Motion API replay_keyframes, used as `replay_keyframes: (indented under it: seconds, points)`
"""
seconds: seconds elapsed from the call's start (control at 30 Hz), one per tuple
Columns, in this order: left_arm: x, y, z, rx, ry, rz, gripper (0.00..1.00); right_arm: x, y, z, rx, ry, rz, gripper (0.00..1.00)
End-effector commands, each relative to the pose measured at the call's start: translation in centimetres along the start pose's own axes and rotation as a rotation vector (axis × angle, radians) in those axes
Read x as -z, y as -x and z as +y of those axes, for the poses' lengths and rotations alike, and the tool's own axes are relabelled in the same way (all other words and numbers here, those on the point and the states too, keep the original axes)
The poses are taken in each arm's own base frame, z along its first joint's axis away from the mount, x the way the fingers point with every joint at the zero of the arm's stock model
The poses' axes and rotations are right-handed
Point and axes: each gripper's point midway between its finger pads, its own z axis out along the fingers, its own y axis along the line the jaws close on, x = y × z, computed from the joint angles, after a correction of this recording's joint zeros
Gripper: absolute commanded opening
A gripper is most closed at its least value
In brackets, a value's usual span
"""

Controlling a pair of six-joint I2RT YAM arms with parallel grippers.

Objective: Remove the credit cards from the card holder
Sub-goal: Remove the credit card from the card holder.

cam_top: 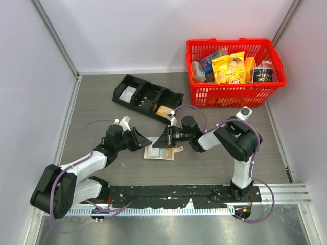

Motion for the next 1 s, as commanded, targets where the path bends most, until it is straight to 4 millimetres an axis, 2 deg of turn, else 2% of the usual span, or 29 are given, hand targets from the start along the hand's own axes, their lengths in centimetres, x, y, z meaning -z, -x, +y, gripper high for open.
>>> replay_keyframes:
  seconds: [0.0,0.3,0.47,0.57,0.67,0.8,0.83,0.97]
  points:
    - [0.1,1.1,-3.2,-0.016,-0.156,-0.022,0.29,-0.4,1.2,2.5,0.069,0.095,-0.015,0.01]
    - [1.0,2.0,-3.2,0.052,-0.234,-0.066,0.20,-0.4,1.1,2.5,0.067,0.101,-0.012,0.01]
    - [1.5,2.1,-3.5,0.079,-0.279,-0.074,0.20,-0.4,1.1,2.6,0.067,0.107,-0.014,0.01]
    - [1.7,2.2,-2.9,0.093,-0.269,-0.081,0.22,-0.4,1.1,2.6,0.065,0.110,-0.014,0.02]
    - [1.7,2.0,-2.6,0.097,-0.259,-0.078,0.20,-0.4,1.1,2.7,0.066,0.113,-0.015,0.04]
    - [1.7,2.0,-2.7,0.095,-0.264,-0.074,0.04,-0.4,1.2,2.9,0.063,0.118,-0.019,0.13]
    - [1.8,2.0,-2.7,0.093,-0.265,-0.077,0.00,-0.4,1.2,3.0,0.062,0.124,-0.021,0.18]
    - [1.8,2.1,-2.3,0.098,-0.249,-0.094,0.00,-0.1,1.2,3.5,0.052,0.144,-0.028,0.22]
